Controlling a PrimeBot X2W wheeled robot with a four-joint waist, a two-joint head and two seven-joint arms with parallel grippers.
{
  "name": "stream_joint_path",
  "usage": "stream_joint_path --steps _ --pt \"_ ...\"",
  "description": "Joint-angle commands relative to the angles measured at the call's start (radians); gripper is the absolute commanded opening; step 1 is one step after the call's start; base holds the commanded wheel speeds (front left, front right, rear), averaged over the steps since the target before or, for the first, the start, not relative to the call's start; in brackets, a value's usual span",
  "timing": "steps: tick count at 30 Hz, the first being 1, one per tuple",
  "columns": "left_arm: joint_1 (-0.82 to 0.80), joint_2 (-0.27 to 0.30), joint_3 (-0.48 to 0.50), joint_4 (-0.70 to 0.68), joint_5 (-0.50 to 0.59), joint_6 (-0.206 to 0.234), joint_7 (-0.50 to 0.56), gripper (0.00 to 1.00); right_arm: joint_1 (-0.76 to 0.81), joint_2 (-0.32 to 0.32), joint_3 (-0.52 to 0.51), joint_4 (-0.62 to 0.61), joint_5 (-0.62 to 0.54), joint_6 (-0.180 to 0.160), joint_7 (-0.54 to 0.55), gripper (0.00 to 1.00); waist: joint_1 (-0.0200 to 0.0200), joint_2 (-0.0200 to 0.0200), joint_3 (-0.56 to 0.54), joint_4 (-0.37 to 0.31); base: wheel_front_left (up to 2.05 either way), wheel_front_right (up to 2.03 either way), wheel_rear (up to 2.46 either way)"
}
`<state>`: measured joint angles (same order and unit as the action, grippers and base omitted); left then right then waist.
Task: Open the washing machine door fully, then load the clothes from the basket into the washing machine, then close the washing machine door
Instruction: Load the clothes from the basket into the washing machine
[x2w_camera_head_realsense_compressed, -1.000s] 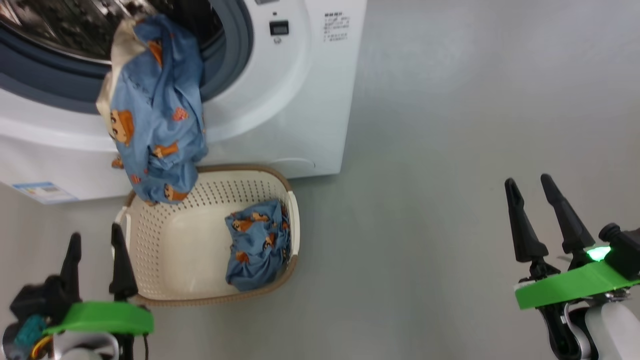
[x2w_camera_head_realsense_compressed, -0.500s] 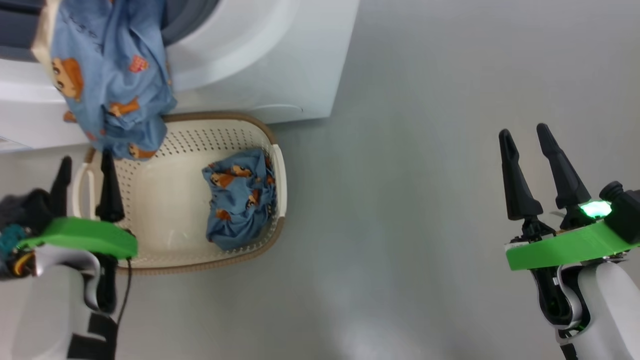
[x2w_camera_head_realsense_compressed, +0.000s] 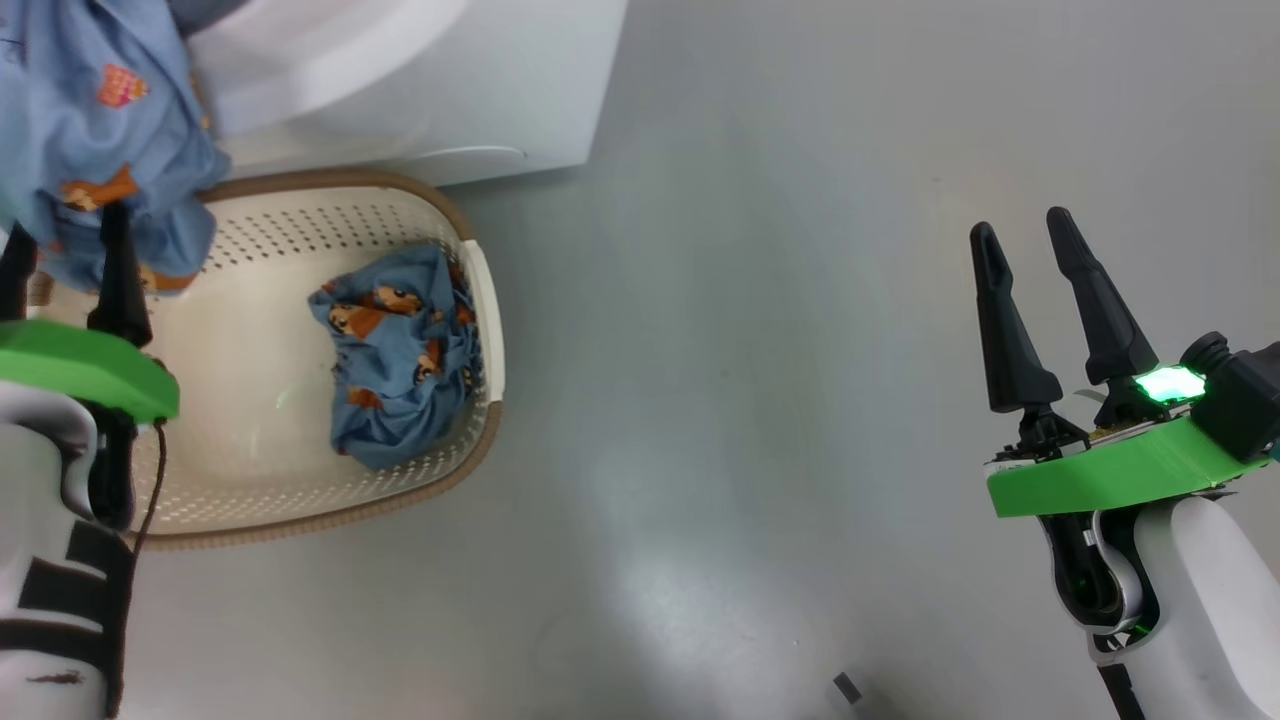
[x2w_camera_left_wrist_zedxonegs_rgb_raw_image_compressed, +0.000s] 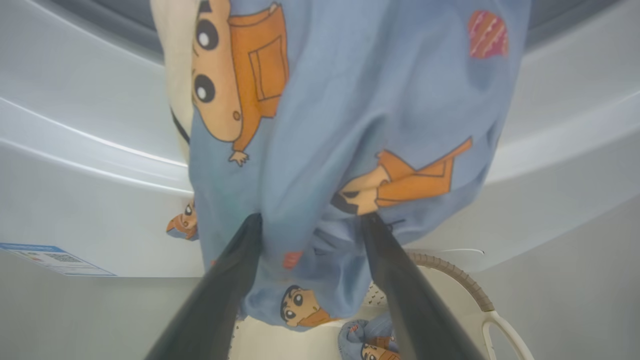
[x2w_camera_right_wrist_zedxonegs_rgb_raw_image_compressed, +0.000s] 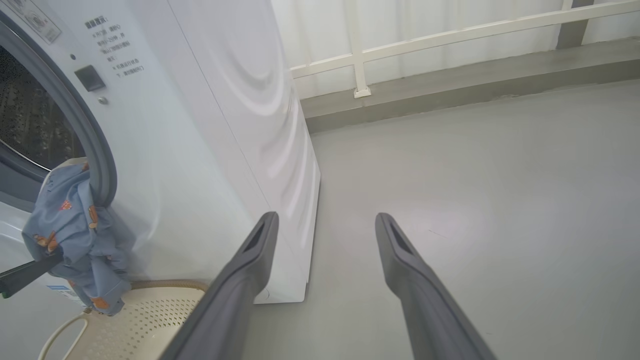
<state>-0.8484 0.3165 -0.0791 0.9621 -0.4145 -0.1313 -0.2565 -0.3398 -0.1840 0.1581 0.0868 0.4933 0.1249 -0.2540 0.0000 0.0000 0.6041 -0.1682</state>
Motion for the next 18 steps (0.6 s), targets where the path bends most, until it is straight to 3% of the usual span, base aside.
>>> stream_joint_path --steps 1,9,16,17,18 --pt "-0.013 0.05 0.007 -0.012 -0.017 0.001 -0.005 1.0 0.007 -0.002 0.02 -0.026 -0.006 0.006 -0.008 1.0 0.0 0.0 0.025 -0.024 0.0 0.0 0.0" --pt "-0.072 0.103 -0.119 -0.05 -0.137 0.001 -0.005 1.0 0.0 0.012 0.028 -0.037 -0.008 0.006 -0.008 1.0 0.0 0.0 0.059 -0.045 0.0 0.0 0.0" --pt "-0.123 0.136 -0.114 -0.038 -0.185 0.001 -0.005 1.0 -0.012 0.019 0.039 -0.044 -0.008 0.006 -0.008 1.0 0.0 0.0 0.081 -0.063 0.0 0.0 0.0" --pt "-0.128 0.139 -0.115 -0.039 -0.189 0.001 -0.005 0.96 -0.014 0.02 0.04 -0.045 -0.009 0.006 -0.008 1.0 0.0 0.0 0.083 -0.065 0.0 0.0 0.0" --pt "-0.134 0.14 -0.116 -0.04 -0.192 0.001 -0.005 0.6 -0.015 0.021 0.04 -0.046 -0.009 0.006 -0.008 1.0 0.0 0.0 0.085 -0.067 0.0 0.0 0.0"
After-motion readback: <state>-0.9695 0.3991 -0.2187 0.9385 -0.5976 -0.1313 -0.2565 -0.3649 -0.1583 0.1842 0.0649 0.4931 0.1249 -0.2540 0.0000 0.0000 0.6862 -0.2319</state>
